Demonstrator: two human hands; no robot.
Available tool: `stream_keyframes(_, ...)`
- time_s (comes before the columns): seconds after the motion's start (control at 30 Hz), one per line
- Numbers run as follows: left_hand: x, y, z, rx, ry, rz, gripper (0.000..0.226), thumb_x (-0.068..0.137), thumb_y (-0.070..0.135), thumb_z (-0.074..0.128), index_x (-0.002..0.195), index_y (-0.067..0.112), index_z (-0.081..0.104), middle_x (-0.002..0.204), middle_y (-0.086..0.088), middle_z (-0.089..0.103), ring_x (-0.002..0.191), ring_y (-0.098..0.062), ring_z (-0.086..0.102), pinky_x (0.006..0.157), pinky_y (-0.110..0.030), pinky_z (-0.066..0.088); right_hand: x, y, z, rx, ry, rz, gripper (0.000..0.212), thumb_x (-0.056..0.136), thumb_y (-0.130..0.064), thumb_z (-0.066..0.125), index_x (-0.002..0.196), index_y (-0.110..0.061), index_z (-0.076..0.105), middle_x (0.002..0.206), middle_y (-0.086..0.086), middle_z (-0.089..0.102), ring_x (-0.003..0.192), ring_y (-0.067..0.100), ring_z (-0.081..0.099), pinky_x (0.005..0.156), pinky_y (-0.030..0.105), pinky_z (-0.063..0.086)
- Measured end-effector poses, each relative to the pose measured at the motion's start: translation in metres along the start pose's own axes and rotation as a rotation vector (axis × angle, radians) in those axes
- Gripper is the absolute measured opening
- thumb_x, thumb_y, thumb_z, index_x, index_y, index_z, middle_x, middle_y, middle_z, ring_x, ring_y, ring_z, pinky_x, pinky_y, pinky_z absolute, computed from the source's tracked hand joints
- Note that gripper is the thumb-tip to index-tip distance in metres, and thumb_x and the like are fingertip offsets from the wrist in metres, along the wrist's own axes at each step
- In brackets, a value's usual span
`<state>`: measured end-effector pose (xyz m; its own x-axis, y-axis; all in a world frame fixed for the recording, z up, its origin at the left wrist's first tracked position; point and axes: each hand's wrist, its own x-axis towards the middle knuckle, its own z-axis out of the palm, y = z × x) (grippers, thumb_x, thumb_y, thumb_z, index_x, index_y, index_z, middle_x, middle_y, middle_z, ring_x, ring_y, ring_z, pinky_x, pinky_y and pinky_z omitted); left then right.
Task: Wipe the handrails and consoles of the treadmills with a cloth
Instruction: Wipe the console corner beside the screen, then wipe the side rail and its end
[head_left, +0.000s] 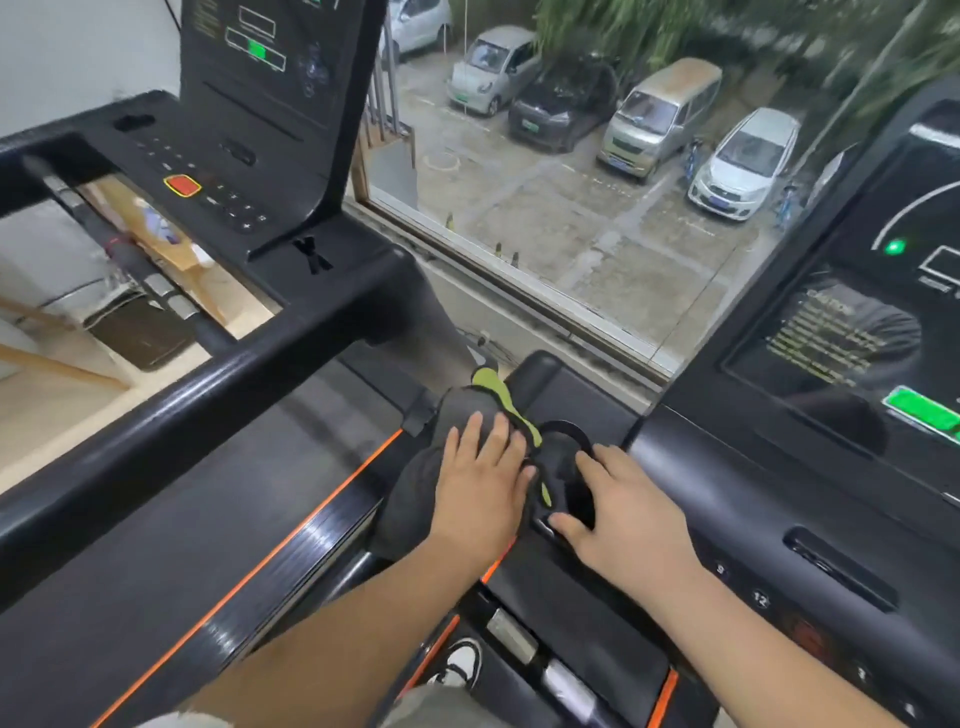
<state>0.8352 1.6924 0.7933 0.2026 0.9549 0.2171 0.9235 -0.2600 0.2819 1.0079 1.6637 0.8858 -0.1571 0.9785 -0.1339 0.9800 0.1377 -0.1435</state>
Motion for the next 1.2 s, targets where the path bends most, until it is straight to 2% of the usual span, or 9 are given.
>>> stream_keyframes(0.17, -0.048, 0.034, 0.009, -0.187, 0.033, 0.387, 0.024, 0.101, 0.034, 0.054, 0.117, 0.018, 0.064, 0.115, -0.003, 0.059, 0.108, -0.03, 0.054, 0.104, -0.051, 0.044, -0.043, 0.028, -0.006, 0.131, -0.104, 0.035, 0.079, 0.085, -0.044, 0.073, 0.153, -0.023, 0.039, 0.158, -0.005, 0.031, 0.152, 0.017, 0.024, 0.116, 0.032, 0.037)
stream_keyframes(0.3, -0.02, -0.022, -0.006, 0.125, -0.077, 0.557, 0.04, 0.081, 0.031, 0.063, 0.119, 0.022, 0.058, 0.112, -0.003, 0.055, 0.104, -0.03, 0.052, 0.094, -0.045, 0.046, -0.065, 0.033, -0.008, 0.155, -0.131, 0.056, 0.077, 0.091, -0.044, 0.07, 0.157, -0.023, 0.034, 0.164, -0.004, 0.025, 0.154, 0.014, 0.019, 0.12, 0.032, 0.031)
stream_keyframes(0.5, -0.036, 0.03, -0.009, 0.301, -0.063, 0.094, 0.053, 0.064, 0.011, 0.07, 0.117, 0.019, 0.065, 0.113, -0.014, 0.055, 0.096, -0.037, 0.054, 0.071, -0.044, 0.045, -0.08, 0.037, -0.006, 0.173, -0.148, 0.088, 0.067, 0.096, -0.046, 0.064, 0.154, -0.025, 0.039, 0.164, -0.005, 0.025, 0.152, 0.016, 0.023, 0.117, 0.036, 0.034)
stream_keyframes(0.57, -0.046, 0.058, -0.011, 0.216, -0.143, -0.035, 0.068, 0.068, 0.009, 0.07, 0.133, 0.022, 0.054, 0.132, -0.013, 0.048, 0.11, -0.037, 0.05, 0.08, -0.043, 0.049, -0.082, 0.037, -0.002, 0.173, -0.136, 0.092, 0.062, 0.096, -0.043, 0.064, 0.152, -0.025, 0.043, 0.163, -0.005, 0.028, 0.15, 0.018, 0.027, 0.116, 0.037, 0.037)
stream_keyframes(0.73, -0.078, 0.087, -0.003, -0.377, -0.154, -0.126, 0.064, 0.074, 0.018, 0.058, 0.138, 0.024, 0.048, 0.13, -0.004, 0.046, 0.116, -0.028, 0.049, 0.099, -0.04, 0.048, -0.082, 0.031, 0.006, 0.166, -0.076, 0.058, 0.048, 0.09, -0.03, 0.063, 0.138, -0.023, 0.057, 0.144, -0.005, 0.046, 0.138, 0.018, 0.041, 0.106, 0.037, 0.047)
stream_keyframes(0.9, -0.081, 0.061, -0.065, -1.131, -0.116, -0.563, 0.029, 0.095, 0.005, 0.065, 0.122, 0.017, 0.064, 0.111, -0.001, 0.073, 0.107, -0.015, 0.069, 0.092, -0.021, 0.053, -0.079, 0.014, 0.008, 0.192, -0.017, -0.009, 0.041, 0.092, -0.029, 0.061, 0.133, -0.026, 0.061, 0.127, -0.006, 0.052, 0.126, 0.019, 0.047, 0.094, 0.04, 0.053)
stream_keyframes(1.0, -0.093, 0.03, -0.112, -1.264, 0.068, -0.829, 0.017, 0.094, 0.012, 0.065, 0.109, 0.017, 0.072, 0.102, -0.005, 0.078, 0.104, -0.028, 0.073, 0.091, -0.041, 0.058, -0.076, -0.004, 0.014, 0.237, -0.05, -0.041, 0.041, 0.096, -0.033, 0.059, 0.136, -0.026, 0.06, 0.127, -0.006, 0.053, 0.127, 0.018, 0.048, 0.096, 0.038, 0.05)
stream_keyframes(1.1, -0.108, 0.012, -0.17, -1.222, 0.264, -0.82, 0.015, 0.095, 0.014, 0.061, 0.104, 0.015, 0.073, 0.099, -0.005, 0.077, 0.101, -0.026, 0.072, 0.091, -0.046, 0.056, -0.071, -0.03, 0.024, 0.351, -0.123, -0.065, 0.045, 0.095, -0.039, 0.062, 0.139, -0.026, 0.059, 0.13, -0.009, 0.056, 0.124, 0.014, 0.055, 0.098, 0.036, 0.05)
stream_keyframes(1.2, -0.131, 0.012, -0.206, -0.915, 0.39, -0.602, 0.02, 0.1, 0.016, 0.058, 0.115, 0.025, 0.068, 0.104, 0.01, 0.073, 0.099, 0.0, 0.066, 0.084, -0.015, 0.051, -0.065, -0.057, 0.036, 0.45, -0.254, -0.017, 0.057, 0.092, -0.045, 0.067, 0.144, -0.024, 0.055, 0.141, -0.008, 0.058, 0.126, 0.015, 0.058, 0.103, 0.036, 0.05)
